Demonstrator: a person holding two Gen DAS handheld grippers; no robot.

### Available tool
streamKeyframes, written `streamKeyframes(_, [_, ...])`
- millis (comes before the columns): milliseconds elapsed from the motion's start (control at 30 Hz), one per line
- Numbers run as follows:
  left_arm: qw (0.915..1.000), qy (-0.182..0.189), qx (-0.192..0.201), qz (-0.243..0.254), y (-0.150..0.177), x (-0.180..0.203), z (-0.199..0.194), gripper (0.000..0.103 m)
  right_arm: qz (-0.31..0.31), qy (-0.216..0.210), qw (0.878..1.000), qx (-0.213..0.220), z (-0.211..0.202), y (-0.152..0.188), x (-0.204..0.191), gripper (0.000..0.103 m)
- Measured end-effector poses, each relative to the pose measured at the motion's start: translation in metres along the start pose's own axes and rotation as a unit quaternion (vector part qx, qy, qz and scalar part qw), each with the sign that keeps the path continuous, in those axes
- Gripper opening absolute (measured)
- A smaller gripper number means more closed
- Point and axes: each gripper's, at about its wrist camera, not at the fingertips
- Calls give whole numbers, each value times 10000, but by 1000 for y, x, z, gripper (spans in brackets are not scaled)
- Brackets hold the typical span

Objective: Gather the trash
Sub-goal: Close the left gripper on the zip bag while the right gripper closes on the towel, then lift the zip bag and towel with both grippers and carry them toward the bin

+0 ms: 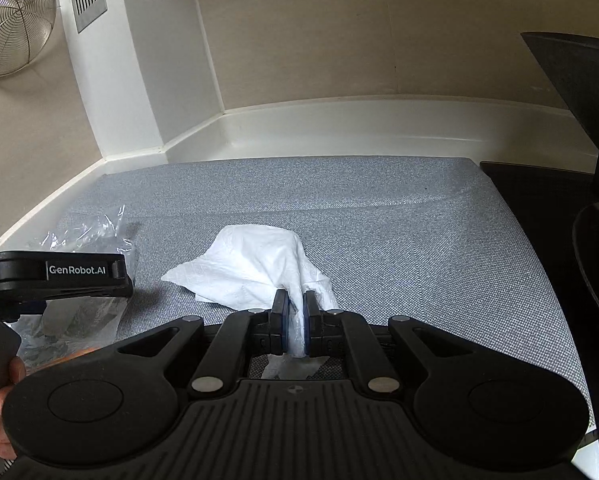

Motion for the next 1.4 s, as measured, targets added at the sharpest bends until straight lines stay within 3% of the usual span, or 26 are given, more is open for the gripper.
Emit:
streamKeyframes(33, [9998,42,125,117,2,4,-7,63,8,-5,10000,0,0,0,0,8])
streamKeyframes(67, [9996,106,190,181,1,6,-10,51,5,-6,10000,1,0,0,0,8])
streamKeyframes(133, [9994,137,242,220,2,9,-16,17,-4,-4,10000,4,0,1,0,8])
streamKeyframes(200, [9993,160,278,210,3,11,-21,10,29,-30,10000,2,0,0,2,8])
streamKeyframes(333, [9976,384,556,118,8,10,-48,9,49,-101,9999,43,-2,1,3,8])
streamKeyframes(567, [9906,579,1236,98,26,-3,-131,9,92,-278,9974,659,-22,0,2,7])
streamKeyframes(767, [9883,259,1495,-117,58,-41,-188,9,228,-413,9955,827,-31,-4,5,7])
streamKeyframes(967, [9883,-231,1473,-313,93,-71,-222,9,246,-573,9944,855,-37,-3,4,7])
streamKeyframes(1267, [9857,-721,1435,-502,172,-102,-302,9,131,-740,9932,893,-51,2,0,7])
streamKeyframes(1400, [9859,-833,1361,-500,207,-105,-332,9,214,-932,9920,820,-84,7,8,8])
Point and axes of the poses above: each gripper's, at about its wrist camera, not at the fingertips, and z roughly the way its jaws point, x to its right, y to its underside, and after that the axes turned 12 degrees about z, right-handed
